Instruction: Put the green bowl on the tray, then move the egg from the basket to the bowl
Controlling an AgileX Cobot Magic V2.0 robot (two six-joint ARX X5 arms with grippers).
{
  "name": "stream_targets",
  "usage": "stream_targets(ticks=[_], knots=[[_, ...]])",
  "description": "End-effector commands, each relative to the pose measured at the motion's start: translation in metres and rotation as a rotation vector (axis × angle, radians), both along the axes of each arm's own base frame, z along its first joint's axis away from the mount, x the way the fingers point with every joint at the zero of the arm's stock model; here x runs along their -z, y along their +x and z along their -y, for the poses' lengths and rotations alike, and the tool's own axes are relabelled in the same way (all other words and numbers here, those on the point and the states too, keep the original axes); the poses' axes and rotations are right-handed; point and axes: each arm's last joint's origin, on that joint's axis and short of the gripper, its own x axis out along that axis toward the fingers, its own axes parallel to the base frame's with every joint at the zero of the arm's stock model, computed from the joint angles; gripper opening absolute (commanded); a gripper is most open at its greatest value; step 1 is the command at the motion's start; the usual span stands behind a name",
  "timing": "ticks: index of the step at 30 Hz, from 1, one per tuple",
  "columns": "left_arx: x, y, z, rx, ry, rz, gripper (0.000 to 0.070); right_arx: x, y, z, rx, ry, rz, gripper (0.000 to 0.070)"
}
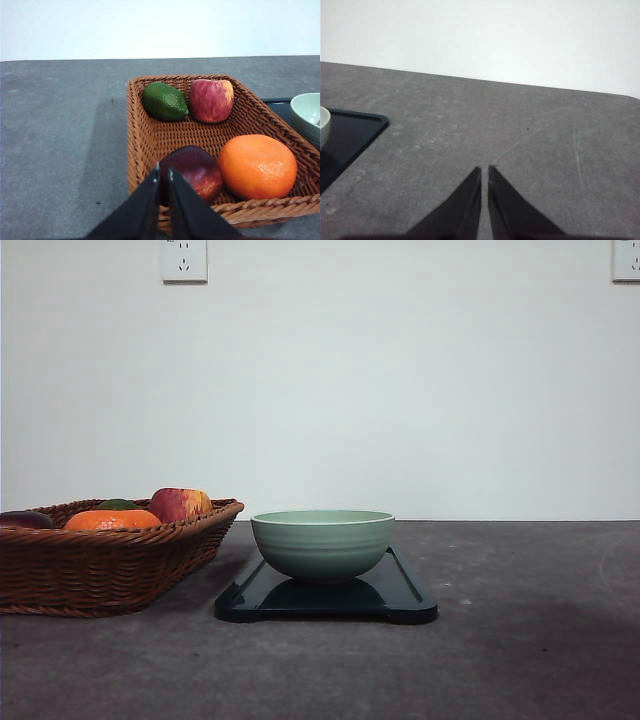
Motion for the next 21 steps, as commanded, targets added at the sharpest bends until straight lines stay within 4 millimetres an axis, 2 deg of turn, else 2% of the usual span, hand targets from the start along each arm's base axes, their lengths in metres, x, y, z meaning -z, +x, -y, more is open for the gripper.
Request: stream_targets(ticks=[1,21], knots=[[0.0053,0.0011,-0.0001,-0.003,0.008,-0.005,0.0019,0.0002,0.0003,-0.0002,-0.002,0.014,0.007,0.0017],[0.0053,0.0011,-0.0001,-0.003,0.009,-0.005,0.0019,0.0002,0.0003,-0.0002,-0.002,0.014,0.008,0.0017]])
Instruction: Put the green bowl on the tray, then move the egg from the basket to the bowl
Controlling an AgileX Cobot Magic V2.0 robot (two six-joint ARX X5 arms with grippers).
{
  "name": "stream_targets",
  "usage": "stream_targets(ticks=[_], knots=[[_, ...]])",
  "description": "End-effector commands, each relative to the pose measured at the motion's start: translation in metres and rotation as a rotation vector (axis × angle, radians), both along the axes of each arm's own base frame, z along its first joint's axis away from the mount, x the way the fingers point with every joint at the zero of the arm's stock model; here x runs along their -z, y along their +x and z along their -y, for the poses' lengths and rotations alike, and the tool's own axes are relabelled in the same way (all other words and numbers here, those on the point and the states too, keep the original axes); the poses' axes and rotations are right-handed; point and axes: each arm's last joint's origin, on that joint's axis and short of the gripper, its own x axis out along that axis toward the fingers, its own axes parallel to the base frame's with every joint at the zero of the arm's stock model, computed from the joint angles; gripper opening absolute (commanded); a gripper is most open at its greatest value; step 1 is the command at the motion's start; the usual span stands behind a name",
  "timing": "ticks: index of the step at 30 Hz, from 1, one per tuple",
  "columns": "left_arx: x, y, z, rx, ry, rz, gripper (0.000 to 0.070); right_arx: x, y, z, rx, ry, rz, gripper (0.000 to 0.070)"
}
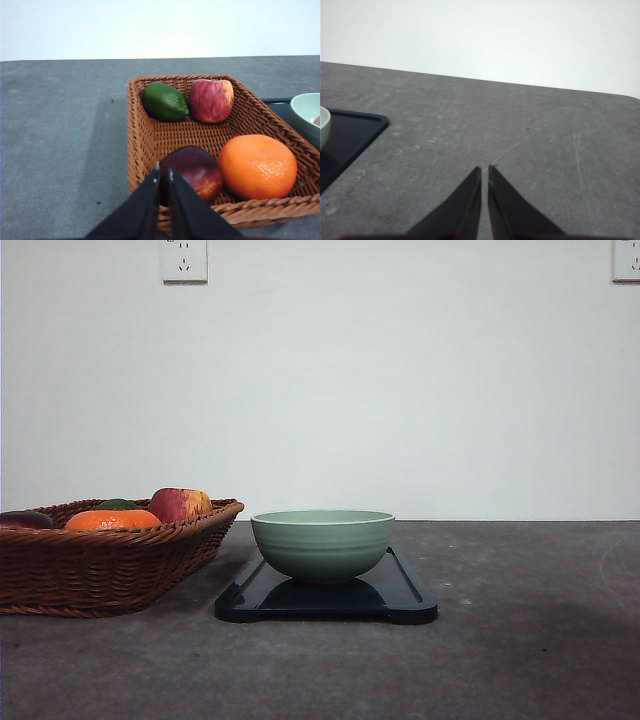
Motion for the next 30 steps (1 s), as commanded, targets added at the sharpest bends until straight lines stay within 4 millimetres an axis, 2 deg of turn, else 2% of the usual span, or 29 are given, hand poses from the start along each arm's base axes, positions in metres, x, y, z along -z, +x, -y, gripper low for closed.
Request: stream_targets(ticks=[1,30], knots=[[0.0053,0.0011,-0.0001,-0.003,0.009,-0.004,0.0019,0.0002,0.0003,-0.0002,-0.002,0.014,0.008,0.0017],[0.0053,0.0011,-0.0001,-0.003,0.008,-0.004,0.0019,0.0002,0.0003,-0.0002,-0.002,0.014,0.008,0.0017]])
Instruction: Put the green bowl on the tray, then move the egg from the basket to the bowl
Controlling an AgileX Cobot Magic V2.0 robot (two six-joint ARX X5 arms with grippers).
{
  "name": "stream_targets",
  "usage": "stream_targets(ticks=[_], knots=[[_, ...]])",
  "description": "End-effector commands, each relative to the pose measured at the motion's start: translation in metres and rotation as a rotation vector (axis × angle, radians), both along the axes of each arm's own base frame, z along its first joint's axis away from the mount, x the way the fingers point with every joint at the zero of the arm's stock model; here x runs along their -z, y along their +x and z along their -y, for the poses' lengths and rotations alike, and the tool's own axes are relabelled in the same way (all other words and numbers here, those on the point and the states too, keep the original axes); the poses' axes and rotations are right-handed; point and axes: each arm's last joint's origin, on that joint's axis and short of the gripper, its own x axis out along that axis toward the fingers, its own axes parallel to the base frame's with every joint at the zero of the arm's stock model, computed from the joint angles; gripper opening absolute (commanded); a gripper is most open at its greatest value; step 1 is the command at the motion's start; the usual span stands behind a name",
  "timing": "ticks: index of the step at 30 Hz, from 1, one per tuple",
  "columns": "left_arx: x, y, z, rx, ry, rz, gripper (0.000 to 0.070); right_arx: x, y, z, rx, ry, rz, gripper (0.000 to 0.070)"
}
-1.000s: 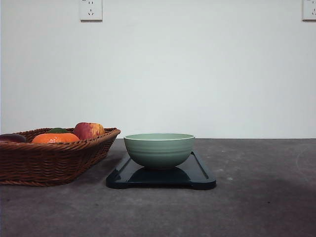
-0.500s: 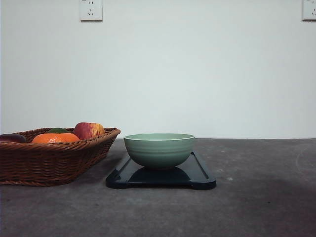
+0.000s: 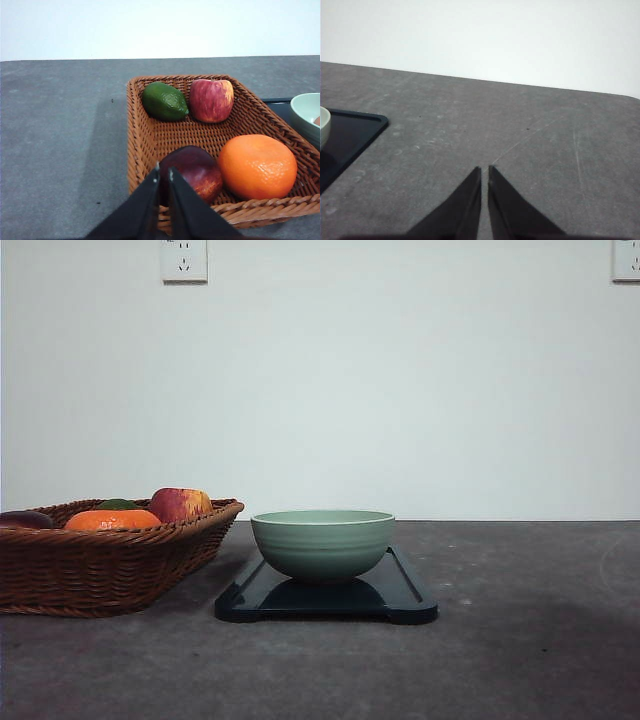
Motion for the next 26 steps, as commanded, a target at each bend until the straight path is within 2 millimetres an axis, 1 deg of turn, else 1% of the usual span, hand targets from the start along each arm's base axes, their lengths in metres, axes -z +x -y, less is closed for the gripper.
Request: stream_targets(ticks=[1,26], knots=[[0.0053,0.0011,-0.0001,-0.003,0.008,-0.005,0.0019,0.0002,0.0003,-0.0002,-0.002,0.014,0.007,0.0017],[0.0053,0.0011,-0.0001,-0.003,0.008,-0.005,0.0019,0.0002,0.0003,-0.0002,-0.002,0.014,0.007,0.0017]])
